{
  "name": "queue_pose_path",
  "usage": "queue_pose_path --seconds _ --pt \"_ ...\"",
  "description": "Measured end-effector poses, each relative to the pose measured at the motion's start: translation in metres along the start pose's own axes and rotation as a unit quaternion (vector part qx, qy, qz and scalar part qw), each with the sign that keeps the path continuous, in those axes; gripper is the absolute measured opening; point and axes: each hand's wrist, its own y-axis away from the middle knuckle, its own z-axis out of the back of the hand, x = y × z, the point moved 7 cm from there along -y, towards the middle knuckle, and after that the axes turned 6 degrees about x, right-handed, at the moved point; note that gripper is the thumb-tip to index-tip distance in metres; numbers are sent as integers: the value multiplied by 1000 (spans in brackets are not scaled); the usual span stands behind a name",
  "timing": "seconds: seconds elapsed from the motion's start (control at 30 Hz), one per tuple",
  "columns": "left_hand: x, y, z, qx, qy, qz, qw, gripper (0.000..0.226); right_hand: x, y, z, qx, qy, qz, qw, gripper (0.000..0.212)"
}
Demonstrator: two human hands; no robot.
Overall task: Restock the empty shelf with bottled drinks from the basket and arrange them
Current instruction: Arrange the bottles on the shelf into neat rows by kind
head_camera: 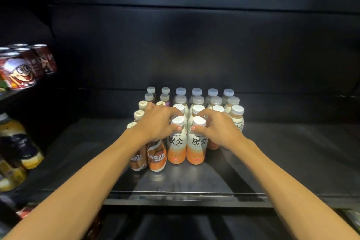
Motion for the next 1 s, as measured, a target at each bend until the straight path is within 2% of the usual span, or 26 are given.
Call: queue_pose_path --seconds 0.37,0.5,0.7,0.83,0.93,1.0 --pt "-3 0 2 1 -17 14 1000 47 0 -4 3 10 30 13 999 55" --pt "-19 -9 13 -19 16 13 1000 47 -8 -1 31 -31 2 -6 999 50" --pt "-51 -43 15 -34 63 2 997 41 -53 -9 79 -88 31 -31 995 34" --pt "-77 -72 -5 8 38 0 999 46 -88 -16 85 -41 53 -46 997 31" --pt "-91 -95 -22 60 -16 3 998 52 -105 -22 78 15 39 -55 998 39" --pt "-98 -107 -31 94 -44 1 995 49 -110 -26 73 53 25 -55 997 40"
